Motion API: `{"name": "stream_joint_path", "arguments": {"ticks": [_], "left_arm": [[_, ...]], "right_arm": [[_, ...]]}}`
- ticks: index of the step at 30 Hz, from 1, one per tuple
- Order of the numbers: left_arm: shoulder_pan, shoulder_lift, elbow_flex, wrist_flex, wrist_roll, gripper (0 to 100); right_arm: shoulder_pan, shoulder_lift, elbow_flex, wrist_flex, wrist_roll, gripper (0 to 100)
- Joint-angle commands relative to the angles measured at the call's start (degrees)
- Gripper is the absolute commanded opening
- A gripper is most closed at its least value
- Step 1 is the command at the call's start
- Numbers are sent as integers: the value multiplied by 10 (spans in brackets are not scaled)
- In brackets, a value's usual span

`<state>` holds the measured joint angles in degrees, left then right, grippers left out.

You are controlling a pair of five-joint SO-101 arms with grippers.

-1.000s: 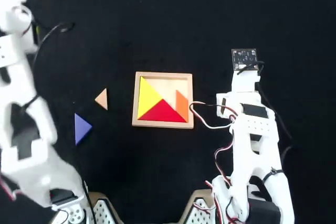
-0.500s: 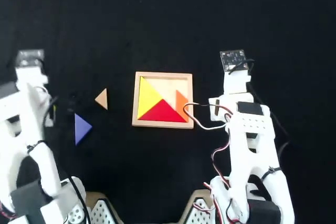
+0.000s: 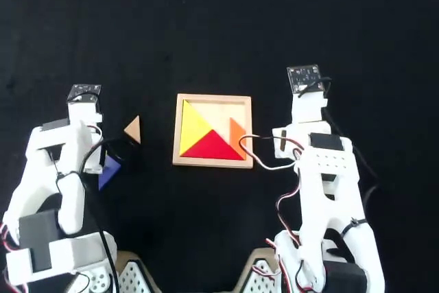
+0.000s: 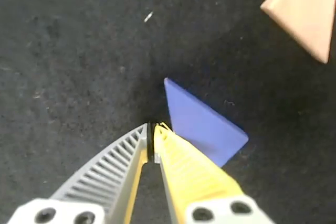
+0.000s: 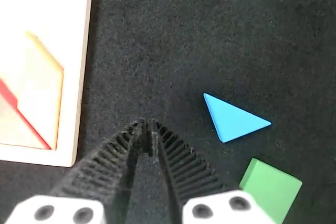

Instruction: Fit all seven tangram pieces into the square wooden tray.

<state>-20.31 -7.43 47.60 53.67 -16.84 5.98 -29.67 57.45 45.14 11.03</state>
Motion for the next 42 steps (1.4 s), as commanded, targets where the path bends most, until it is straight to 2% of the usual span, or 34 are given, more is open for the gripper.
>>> {"name": "stream_joint_path", "arguments": {"ticks": [1, 7, 13, 25, 28, 30, 33, 37, 39, 42], "left_arm": [[14, 17, -38, 27, 10, 30], [-21, 25, -65, 40, 9, 30], [66, 29, -46, 69, 17, 30], [218, 29, -118, 44, 183, 30], [243, 26, -126, 48, 196, 30], [240, 23, -130, 69, 193, 29], [190, 22, -160, 134, 189, 30], [109, 22, -199, 206, 99, 30], [96, 27, -196, 213, 68, 30], [109, 28, -157, 189, 59, 30]], "right_arm": [[-9, -20, -10, -7, 6, 12], [-9, -21, 0, -24, 6, 12], [-9, -21, 0, -24, 6, 12], [-9, -21, 0, -24, 6, 12], [-9, -21, 0, -24, 6, 12], [-9, -21, 0, -21, 6, 13], [-11, -22, -11, -1, 6, 15], [-63, -41, -74, 104, 1, 15], [-106, -63, -95, 145, 1, 15], [-155, -100, -92, 165, 1, 15]]}}
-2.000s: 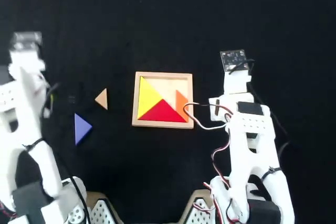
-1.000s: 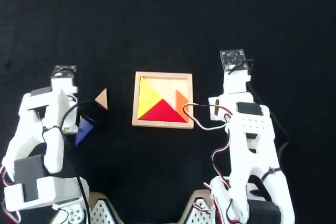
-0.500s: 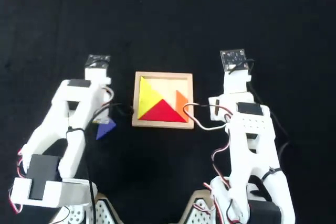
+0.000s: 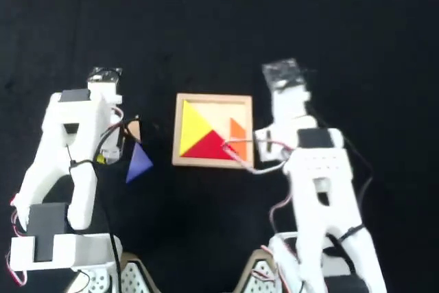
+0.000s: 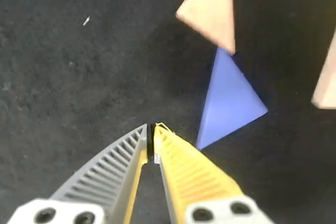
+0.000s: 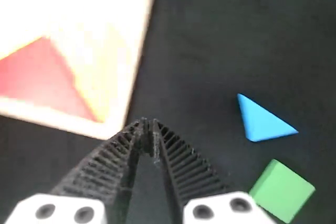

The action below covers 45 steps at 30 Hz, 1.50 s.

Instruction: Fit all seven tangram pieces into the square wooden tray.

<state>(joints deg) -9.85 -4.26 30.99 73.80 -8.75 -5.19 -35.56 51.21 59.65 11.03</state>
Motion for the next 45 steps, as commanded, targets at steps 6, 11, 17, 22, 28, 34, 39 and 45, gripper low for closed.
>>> {"name": "stream_joint_path", "arguments": {"ticks": [6, 11, 17, 22, 28, 34, 39, 45], "left_arm": [[53, -3, 97, -131, -10, 30], [139, -3, 118, -135, 33, 30], [198, -4, 88, -130, 73, 30], [198, -4, 51, -123, 97, 30], [107, -20, 2, -2, 57, 30], [-64, -137, 3, 32, 13, 30], [-144, -265, 143, -52, 39, 30], [-245, -406, 340, -169, 72, 30]], "right_arm": [[-8, -95, 44, -24, 5, 15], [37, -103, 80, -77, 5, 15], [39, -103, 100, -105, 6, 15], [38, -103, 105, -108, 6, 15], [-42, -102, 73, -77, 23, 15], [-170, -91, -7, -43, 20, 15], [-282, 19, -96, -28, -7, 15], [-351, 248, -257, -25, -23, 16]]}}
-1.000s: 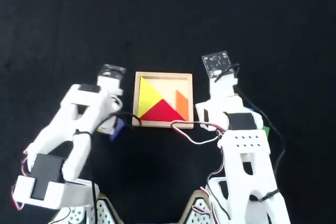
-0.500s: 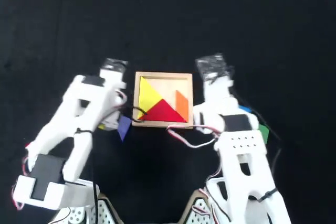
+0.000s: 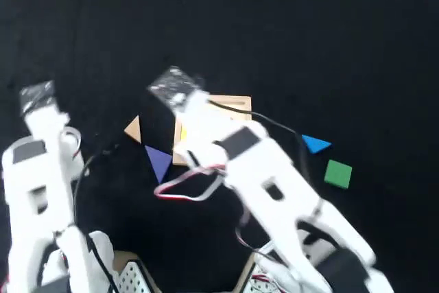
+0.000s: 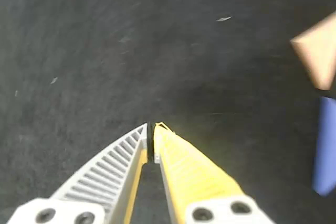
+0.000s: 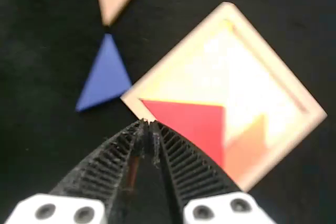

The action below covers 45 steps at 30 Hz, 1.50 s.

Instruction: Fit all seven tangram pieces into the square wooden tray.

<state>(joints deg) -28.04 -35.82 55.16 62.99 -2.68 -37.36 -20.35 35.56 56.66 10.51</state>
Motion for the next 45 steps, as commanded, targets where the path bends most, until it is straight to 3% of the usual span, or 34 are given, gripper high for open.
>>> {"name": "stream_joint_path", "arguments": {"ticks": [1, 3, 6, 9, 29, 45], "left_arm": [[-82, -109, 115, -70, 11, 30], [-110, -140, 145, -90, 11, 31], [-124, -169, 187, -125, 11, 32], [-124, -176, 206, -150, 11, 33], [-111, -175, 211, -170, 11, 33], [-111, -175, 211, -171, 11, 33]], "right_arm": [[-33, 133, -133, 11, -40, 16], [-35, 199, -197, 29, -101, 31], [-47, 278, -280, 74, -177, 150], [-70, 326, -323, 107, -211, 219], [-127, 386, -320, 86, -255, 223], [-128, 436, -347, 91, -260, 223]]}}
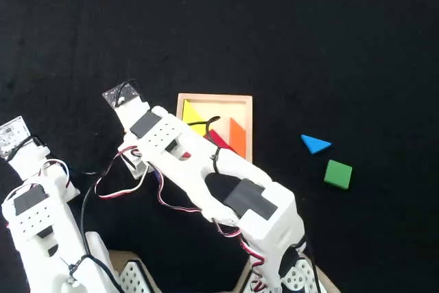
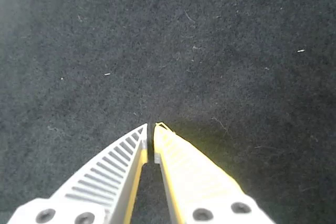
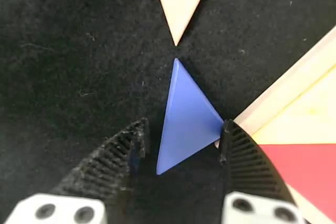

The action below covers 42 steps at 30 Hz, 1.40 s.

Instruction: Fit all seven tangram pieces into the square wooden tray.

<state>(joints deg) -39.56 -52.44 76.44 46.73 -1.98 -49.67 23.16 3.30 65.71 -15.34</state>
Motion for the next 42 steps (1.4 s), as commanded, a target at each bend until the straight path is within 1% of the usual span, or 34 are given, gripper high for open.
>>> {"name": "stream_joint_path", "arguments": {"ticks": [1, 4, 6, 10, 20, 30, 38, 42], "left_arm": [[4, -9, -1, -9, 4, 33], [4, -9, -1, -9, 4, 33], [4, -9, -1, -9, 4, 33], [4, -9, -1, -10, 4, 33], [4, -9, -1, -10, 4, 33], [4, -10, -1, -10, 4, 33], [4, -10, -1, -10, 4, 33], [4, -10, -1, -10, 4, 33]], "right_arm": [[-6, 2, -29, 1, -1, 223], [-17, 4, -38, 1, 35, 223], [-36, 4, -38, 1, 59, 223], [-62, 2, -36, 5, 82, 222], [-41, -31, -36, 18, 84, 222], [-35, -32, -35, 17, 84, 223], [-16, -26, -38, 24, 84, 224], [-18, -26, -40, 33, 84, 276]]}}
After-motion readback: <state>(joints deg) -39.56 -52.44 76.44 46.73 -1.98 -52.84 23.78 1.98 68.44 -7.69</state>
